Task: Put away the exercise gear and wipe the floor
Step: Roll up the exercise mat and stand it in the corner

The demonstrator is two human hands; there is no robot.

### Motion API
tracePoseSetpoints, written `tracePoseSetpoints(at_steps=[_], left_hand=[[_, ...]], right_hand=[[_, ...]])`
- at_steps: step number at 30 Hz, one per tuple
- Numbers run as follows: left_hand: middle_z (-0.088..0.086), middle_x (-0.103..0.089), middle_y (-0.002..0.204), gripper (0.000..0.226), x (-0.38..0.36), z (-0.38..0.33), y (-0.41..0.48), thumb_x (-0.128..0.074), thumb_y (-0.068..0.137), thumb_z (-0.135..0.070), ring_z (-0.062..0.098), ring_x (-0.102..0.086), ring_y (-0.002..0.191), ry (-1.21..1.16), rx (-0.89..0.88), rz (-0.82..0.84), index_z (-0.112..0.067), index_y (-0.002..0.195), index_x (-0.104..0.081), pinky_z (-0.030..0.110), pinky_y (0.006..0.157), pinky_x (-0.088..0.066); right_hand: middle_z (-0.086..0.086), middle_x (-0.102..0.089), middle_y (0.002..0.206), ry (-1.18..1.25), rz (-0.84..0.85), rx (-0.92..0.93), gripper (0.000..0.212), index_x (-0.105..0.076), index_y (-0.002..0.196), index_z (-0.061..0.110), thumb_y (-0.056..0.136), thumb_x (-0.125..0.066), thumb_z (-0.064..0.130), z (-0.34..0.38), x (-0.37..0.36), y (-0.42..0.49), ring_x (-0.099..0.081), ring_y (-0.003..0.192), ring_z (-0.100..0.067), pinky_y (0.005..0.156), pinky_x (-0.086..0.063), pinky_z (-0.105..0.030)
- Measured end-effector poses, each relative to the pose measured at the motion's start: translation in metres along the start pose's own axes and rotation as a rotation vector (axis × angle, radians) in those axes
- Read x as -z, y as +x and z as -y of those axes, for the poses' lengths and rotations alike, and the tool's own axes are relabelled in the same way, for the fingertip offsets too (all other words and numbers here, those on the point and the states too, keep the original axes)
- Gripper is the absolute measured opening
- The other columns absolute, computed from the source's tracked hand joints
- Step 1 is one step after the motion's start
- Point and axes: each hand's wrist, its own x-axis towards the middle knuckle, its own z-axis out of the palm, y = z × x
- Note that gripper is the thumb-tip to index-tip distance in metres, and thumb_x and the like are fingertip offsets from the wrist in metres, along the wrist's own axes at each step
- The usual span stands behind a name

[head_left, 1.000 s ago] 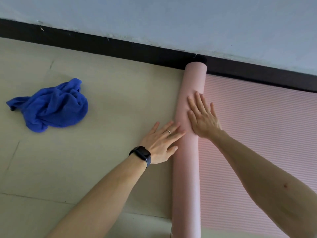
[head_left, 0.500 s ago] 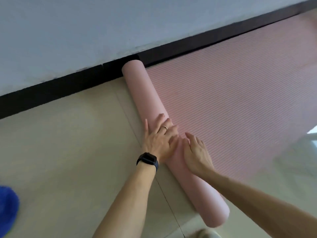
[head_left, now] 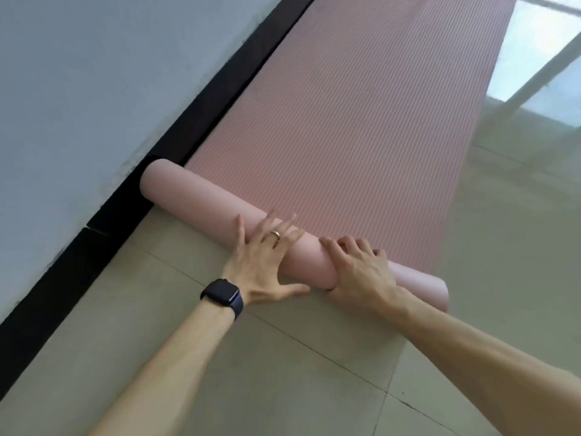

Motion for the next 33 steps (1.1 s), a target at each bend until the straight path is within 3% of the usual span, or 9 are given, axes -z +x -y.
tracePoseSetpoints(at_steps=[3, 7, 13, 17, 21, 24, 26, 31, 33], left_hand=[[0.007, -0.009, 0.165, 0.118, 0.015, 0.036, 0.012, -0.07, 0.07, -0.068, 0.034, -0.003, 0.151, 0.298, -0.056, 0.167, -0.045, 0.15, 0.014, 0.076, 0.107, -0.002], [0.002, -0.056, 0.116, 0.083, 0.033, 0.015, 0.047, -0.07, 0.067, -0.034, 0.024, -0.054, 0.11, 0.326, -0.054, 0.206, -0.045, 0.136, -0.025, 0.056, 0.096, -0.036], [-0.003, -0.061, 0.09, 0.076, 0.045, -0.007, 0.054, -0.073, 0.052, -0.028, 0.028, -0.059, 0.087, 0.112, 0.092, 0.508, -0.04, 0.122, -0.047, 0.058, 0.096, -0.031], [0.001, -0.059, 0.11, 0.09, 0.044, -0.011, 0.052, -0.074, 0.051, -0.029, 0.029, -0.059, 0.099, 0.051, 0.095, 0.515, -0.042, 0.133, -0.04, 0.062, 0.103, -0.03], [0.007, -0.032, 0.153, 0.098, 0.03, 0.01, 0.031, -0.068, 0.061, -0.049, 0.026, -0.032, 0.141, 0.073, -0.081, 0.014, -0.046, 0.146, -0.019, 0.062, 0.114, -0.023], [0.013, -0.024, 0.158, 0.112, 0.024, 0.01, 0.019, -0.066, 0.067, -0.057, 0.031, -0.017, 0.147, 0.267, -0.071, 0.063, -0.036, 0.153, 0.002, 0.064, 0.116, -0.011], [0.015, -0.025, 0.156, 0.118, 0.015, 0.003, 0.021, -0.071, 0.069, -0.055, 0.034, -0.02, 0.145, 0.427, -0.055, 0.116, -0.029, 0.152, 0.01, 0.063, 0.113, -0.015], [0.007, -0.055, 0.116, 0.089, 0.031, -0.009, 0.055, -0.074, 0.067, -0.034, 0.026, -0.053, 0.11, 0.353, 0.019, 0.144, -0.035, 0.14, -0.024, 0.05, 0.102, -0.037], [0.005, -0.056, 0.104, 0.083, 0.041, -0.015, 0.066, -0.073, 0.062, -0.037, 0.026, -0.058, 0.098, 0.29, 0.034, 0.259, -0.036, 0.136, -0.035, 0.046, 0.092, -0.041]], right_hand=[[0.008, -0.053, 0.12, 0.148, 0.115, 0.027, 0.083, -0.033, 0.138, 0.044, 0.063, -0.065, 0.056, -0.007, 0.019, 0.013, -0.051, 0.11, -0.022, 0.086, -0.046, -0.044], [0.009, -0.057, 0.108, 0.306, 0.339, -0.144, 0.082, -0.041, 0.133, 0.047, 0.056, -0.071, 0.058, -0.025, 0.036, 0.016, -0.048, 0.106, -0.02, 0.096, -0.039, -0.045], [-0.005, -0.036, 0.144, -0.076, -0.116, -0.132, 0.122, -0.022, 0.153, 0.022, 0.049, -0.063, 0.069, -0.001, -0.025, -0.063, -0.037, 0.133, -0.032, 0.103, -0.027, -0.063], [-0.002, -0.053, 0.124, -0.121, -0.236, -0.094, 0.091, -0.036, 0.142, 0.025, 0.058, -0.069, 0.035, -0.015, -0.028, -0.051, -0.054, 0.11, -0.032, 0.09, -0.04, -0.053], [0.008, -0.058, 0.115, 0.085, 0.055, -0.06, 0.076, -0.037, 0.133, 0.041, 0.063, -0.067, 0.047, -0.043, 0.016, -0.023, -0.058, 0.104, -0.023, 0.081, -0.047, -0.04], [0.004, -0.062, 0.111, 0.279, 0.407, -0.164, 0.078, -0.041, 0.126, 0.043, 0.058, -0.078, 0.038, -0.062, 0.042, 0.0, -0.06, 0.097, -0.023, 0.081, -0.054, -0.041], [0.003, -0.059, 0.113, 0.33, 0.461, -0.203, 0.079, -0.042, 0.124, 0.046, 0.054, -0.079, 0.038, -0.064, 0.045, 0.004, -0.055, 0.104, -0.022, 0.088, -0.052, -0.041], [-0.004, -0.029, 0.149, 0.047, -0.069, -0.202, 0.112, -0.013, 0.152, 0.034, 0.058, -0.07, 0.051, -0.036, 0.006, -0.039, -0.027, 0.139, -0.031, 0.114, -0.018, -0.058], [-0.012, -0.019, 0.155, -0.045, -0.123, -0.21, 0.126, -0.001, 0.155, 0.028, 0.055, -0.073, 0.054, -0.023, -0.015, -0.056, -0.016, 0.147, -0.037, 0.112, -0.008, -0.068]])
